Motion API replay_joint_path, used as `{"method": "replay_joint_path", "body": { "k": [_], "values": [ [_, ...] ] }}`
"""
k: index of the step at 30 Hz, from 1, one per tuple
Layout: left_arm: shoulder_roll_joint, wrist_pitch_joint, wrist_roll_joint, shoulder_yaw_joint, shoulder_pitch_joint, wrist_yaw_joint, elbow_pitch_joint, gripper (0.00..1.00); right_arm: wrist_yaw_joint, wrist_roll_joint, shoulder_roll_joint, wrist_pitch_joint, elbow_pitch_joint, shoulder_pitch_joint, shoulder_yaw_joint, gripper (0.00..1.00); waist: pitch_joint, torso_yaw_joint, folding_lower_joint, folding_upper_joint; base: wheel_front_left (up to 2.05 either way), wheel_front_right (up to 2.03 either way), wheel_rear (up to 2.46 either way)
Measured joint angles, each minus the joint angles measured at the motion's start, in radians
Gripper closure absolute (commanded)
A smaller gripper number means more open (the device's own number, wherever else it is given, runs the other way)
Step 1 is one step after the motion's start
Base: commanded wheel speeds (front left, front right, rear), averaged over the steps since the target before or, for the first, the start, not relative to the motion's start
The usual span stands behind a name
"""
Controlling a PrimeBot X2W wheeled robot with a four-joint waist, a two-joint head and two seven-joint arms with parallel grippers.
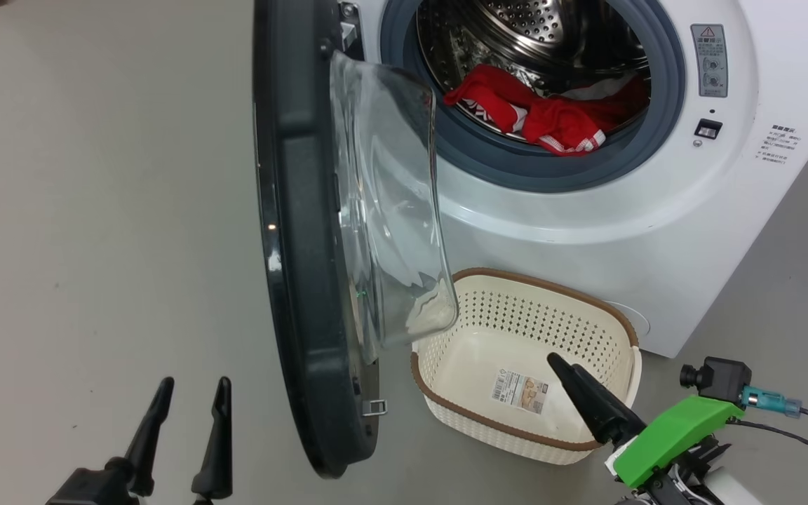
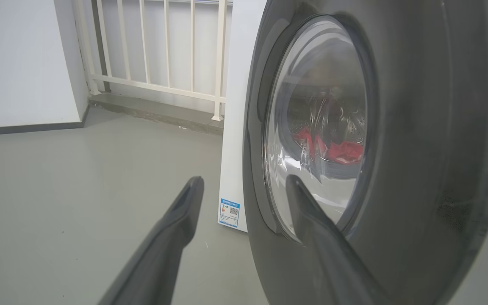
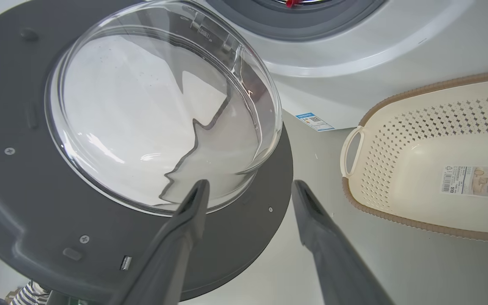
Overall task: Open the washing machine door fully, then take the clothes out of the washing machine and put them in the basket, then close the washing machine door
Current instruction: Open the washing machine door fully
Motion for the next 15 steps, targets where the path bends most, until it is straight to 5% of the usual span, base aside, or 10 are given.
{"method": "replay_joint_path", "body": {
  "k": [15],
  "values": [
    [0.0,0.0,0.0,0.0,0.005,0.0,0.001,0.0,0.0,-0.204,-0.021,-0.197,0.086,0.003,0.085,0.0,-0.015,-0.002,0.0,0.0,0.0,0.0,0.0]
  ]
}}
